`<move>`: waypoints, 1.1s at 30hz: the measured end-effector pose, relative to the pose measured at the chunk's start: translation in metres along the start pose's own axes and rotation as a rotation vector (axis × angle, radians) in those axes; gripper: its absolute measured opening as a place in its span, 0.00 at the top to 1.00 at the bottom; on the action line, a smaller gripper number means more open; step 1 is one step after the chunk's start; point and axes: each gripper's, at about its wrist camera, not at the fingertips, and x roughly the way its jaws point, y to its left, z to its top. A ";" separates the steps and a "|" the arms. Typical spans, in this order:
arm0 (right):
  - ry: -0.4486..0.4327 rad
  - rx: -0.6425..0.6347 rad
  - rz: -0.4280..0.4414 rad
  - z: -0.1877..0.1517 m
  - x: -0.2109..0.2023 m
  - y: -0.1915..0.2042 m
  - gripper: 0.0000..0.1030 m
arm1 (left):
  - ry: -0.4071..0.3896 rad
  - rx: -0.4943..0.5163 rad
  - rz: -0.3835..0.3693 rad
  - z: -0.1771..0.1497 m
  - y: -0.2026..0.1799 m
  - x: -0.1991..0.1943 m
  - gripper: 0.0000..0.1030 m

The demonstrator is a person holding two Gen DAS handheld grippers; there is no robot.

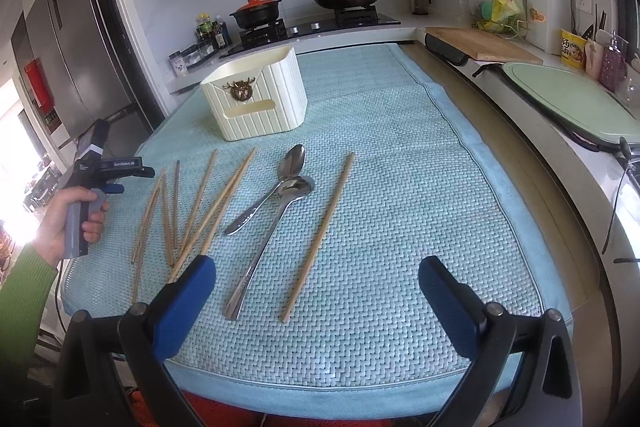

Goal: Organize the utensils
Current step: 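Move the left tool toward the wooden chopsticks while the right tool approaches another chopstick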

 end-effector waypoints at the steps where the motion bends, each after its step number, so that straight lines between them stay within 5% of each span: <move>1: 0.003 0.003 0.002 0.000 0.001 -0.001 0.00 | 0.004 0.001 0.008 -0.001 0.001 0.002 0.01; 16: 0.019 0.029 0.013 0.020 0.011 -0.009 0.00 | 0.053 0.055 0.068 0.008 0.011 0.028 0.01; 25: 0.241 0.086 -0.003 0.069 0.108 -0.042 0.01 | 0.114 0.096 0.056 0.028 0.000 0.038 0.02; 33: 0.435 0.059 -0.040 0.101 0.208 -0.019 0.45 | 0.146 0.110 0.048 0.045 -0.008 0.041 0.02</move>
